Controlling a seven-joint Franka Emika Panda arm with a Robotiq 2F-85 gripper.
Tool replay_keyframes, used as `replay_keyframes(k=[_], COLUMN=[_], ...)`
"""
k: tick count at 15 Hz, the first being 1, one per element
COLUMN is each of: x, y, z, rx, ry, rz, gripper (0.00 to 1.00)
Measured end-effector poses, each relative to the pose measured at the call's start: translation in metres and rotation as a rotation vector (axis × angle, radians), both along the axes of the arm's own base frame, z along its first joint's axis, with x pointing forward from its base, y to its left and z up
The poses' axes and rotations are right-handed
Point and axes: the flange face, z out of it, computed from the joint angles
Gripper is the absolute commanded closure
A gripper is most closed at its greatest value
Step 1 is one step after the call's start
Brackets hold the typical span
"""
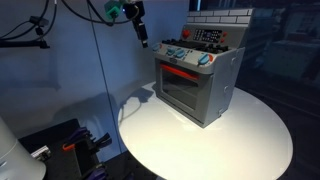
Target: Turn the first and third knob from the left in a clockwise direction
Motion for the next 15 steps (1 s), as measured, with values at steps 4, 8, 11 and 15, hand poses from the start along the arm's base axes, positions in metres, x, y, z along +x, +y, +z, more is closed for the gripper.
replay_keyframes(k=[4,8,11,15], x=[0.001,0.006,0.012,0.019], y=[0.005,0.013,0.018,0.020], z=[-0.001,-0.004,-0.010,-0.019], rx=[-0.002,0.000,0.006,0.016], ry=[-0.008,-0.045,-0.066,-0.089], rz=[0.006,0.000,-0.012,-0.036], gripper=[0.00,0.00,0.00,0.00])
